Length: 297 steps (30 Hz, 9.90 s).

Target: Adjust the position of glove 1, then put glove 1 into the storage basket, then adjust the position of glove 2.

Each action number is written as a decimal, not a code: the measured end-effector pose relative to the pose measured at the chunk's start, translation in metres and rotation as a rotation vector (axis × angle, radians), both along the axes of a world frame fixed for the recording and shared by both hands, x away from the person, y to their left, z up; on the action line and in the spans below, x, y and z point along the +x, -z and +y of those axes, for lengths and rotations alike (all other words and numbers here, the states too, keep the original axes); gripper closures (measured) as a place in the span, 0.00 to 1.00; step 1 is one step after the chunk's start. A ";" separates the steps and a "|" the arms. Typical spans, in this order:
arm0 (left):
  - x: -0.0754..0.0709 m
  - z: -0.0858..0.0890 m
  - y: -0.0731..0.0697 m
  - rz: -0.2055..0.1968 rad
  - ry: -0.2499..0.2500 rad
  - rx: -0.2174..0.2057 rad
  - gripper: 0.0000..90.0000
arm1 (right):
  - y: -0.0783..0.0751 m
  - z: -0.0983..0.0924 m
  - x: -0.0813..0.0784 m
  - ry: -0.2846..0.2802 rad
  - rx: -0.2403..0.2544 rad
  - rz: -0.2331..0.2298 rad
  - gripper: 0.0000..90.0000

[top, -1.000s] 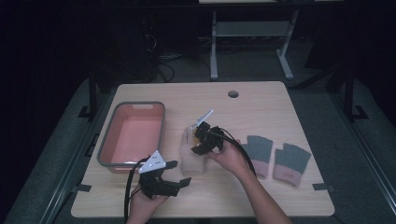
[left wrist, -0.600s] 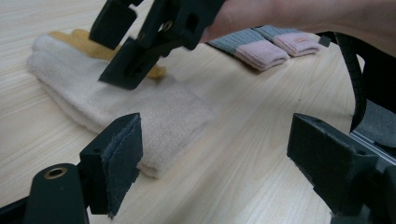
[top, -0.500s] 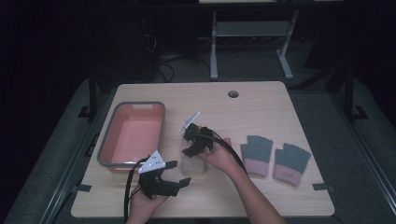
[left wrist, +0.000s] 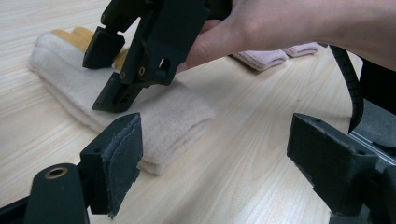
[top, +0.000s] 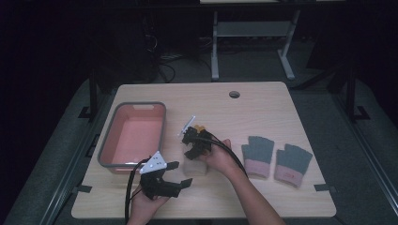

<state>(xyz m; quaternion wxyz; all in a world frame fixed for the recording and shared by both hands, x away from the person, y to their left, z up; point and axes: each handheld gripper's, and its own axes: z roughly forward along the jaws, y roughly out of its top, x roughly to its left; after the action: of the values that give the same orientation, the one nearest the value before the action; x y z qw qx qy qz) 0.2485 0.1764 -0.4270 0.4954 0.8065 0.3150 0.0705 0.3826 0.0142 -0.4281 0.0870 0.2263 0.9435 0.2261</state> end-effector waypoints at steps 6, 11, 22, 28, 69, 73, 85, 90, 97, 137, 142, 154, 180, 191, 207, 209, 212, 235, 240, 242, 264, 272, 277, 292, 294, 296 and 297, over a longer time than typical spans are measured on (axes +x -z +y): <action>0.001 -0.002 0.002 0.012 -0.003 0.000 0.20 | 0.001 -0.013 -0.003 0.023 0.009 0.006 0.47; 0.003 -0.006 0.003 0.028 0.000 -0.005 0.22 | 0.001 -0.027 -0.006 0.043 0.012 0.009 0.47; 0.011 -0.027 0.006 0.084 0.015 0.006 0.22 | 0.000 -0.053 -0.014 0.085 0.039 0.034 0.44; 0.025 -0.035 0.007 0.146 -0.007 0.011 0.22 | -0.015 -0.073 -0.016 0.151 0.149 0.059 0.36; 0.063 -0.061 0.035 0.391 -0.096 0.076 0.37 | 0.027 -0.127 -0.030 0.535 0.376 0.334 0.43; 0.064 -0.062 0.036 0.406 -0.082 0.068 0.42 | 0.027 -0.124 -0.034 0.541 0.377 0.327 0.49; 0.068 -0.062 0.036 0.428 -0.058 0.066 0.52 | 0.032 -0.120 -0.039 0.588 0.445 0.368 0.68; 0.070 -0.062 0.038 0.429 -0.039 0.055 0.56 | 0.036 -0.120 -0.048 0.592 0.476 0.312 0.71; 0.073 -0.060 0.041 0.444 -0.026 0.034 0.61 | 0.037 -0.121 -0.045 0.579 0.490 0.322 0.75; 0.080 -0.055 0.032 0.488 -0.006 -0.046 0.74 | 0.033 -0.132 -0.049 0.587 0.624 0.360 0.91; 0.081 -0.051 0.029 0.489 -0.006 -0.059 0.74 | 0.028 -0.129 -0.049 0.582 0.611 0.357 0.91; 0.082 -0.046 0.012 0.468 -0.006 -0.081 0.74 | 0.010 -0.124 -0.047 0.560 0.620 0.334 0.92; 0.088 -0.031 -0.025 0.426 0.004 -0.127 0.74 | -0.033 -0.115 -0.040 0.527 0.626 0.293 0.92; 0.092 -0.023 -0.040 0.413 0.007 -0.132 0.74 | -0.049 -0.109 -0.035 0.515 0.633 0.287 0.92; 0.096 -0.012 -0.051 0.404 0.000 -0.146 0.74 | -0.062 -0.098 -0.029 0.492 0.633 0.285 0.92; 0.096 -0.011 -0.052 0.401 0.003 -0.140 0.74 | -0.064 -0.097 -0.028 0.496 0.629 0.284 0.92; 0.097 -0.012 -0.057 0.398 0.002 -0.138 0.74 | -0.067 -0.097 -0.027 0.491 0.625 0.273 0.92; 0.100 -0.008 -0.070 0.408 0.000 -0.149 0.75 | -0.079 -0.092 -0.024 0.484 0.629 0.287 0.92; 0.104 -0.004 -0.082 0.384 0.006 -0.145 0.75 | -0.087 -0.090 -0.021 0.468 0.639 0.270 0.92; 0.107 0.001 -0.089 0.378 0.006 -0.149 0.75 | -0.094 -0.086 -0.019 0.462 0.645 0.254 0.92; 0.114 0.050 -0.139 0.287 -0.022 -0.182 0.76 | -0.148 -0.042 0.000 0.394 0.677 0.212 0.93; 0.112 0.078 -0.146 0.280 -0.055 -0.196 0.76 | -0.156 -0.014 0.009 0.355 0.675 0.226 0.93; 0.112 0.093 -0.149 0.276 -0.068 -0.193 0.76 | -0.158 0.002 0.013 0.337 0.679 0.235 0.93; 0.117 0.123 -0.138 0.314 -0.119 -0.185 0.76 | -0.141 0.035 0.029 0.314 0.685 0.295 0.93; 0.119 0.126 -0.135 0.321 -0.127 -0.184 0.76 | -0.138 0.038 0.032 0.311 0.676 0.302 0.93; 0.120 0.129 -0.131 0.329 -0.134 -0.188 0.76 | -0.135 0.043 0.034 0.310 0.673 0.310 0.93; 0.120 0.131 -0.129 0.334 -0.136 -0.187 0.76 | -0.133 0.045 0.035 0.314 0.672 0.319 0.93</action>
<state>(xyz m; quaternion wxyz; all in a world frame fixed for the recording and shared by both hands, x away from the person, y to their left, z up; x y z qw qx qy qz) 0.3687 0.3077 -0.2978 0.5029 0.7345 0.4515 -0.0606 0.4173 0.0591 -0.2950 -0.1060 0.4159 0.7727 0.4678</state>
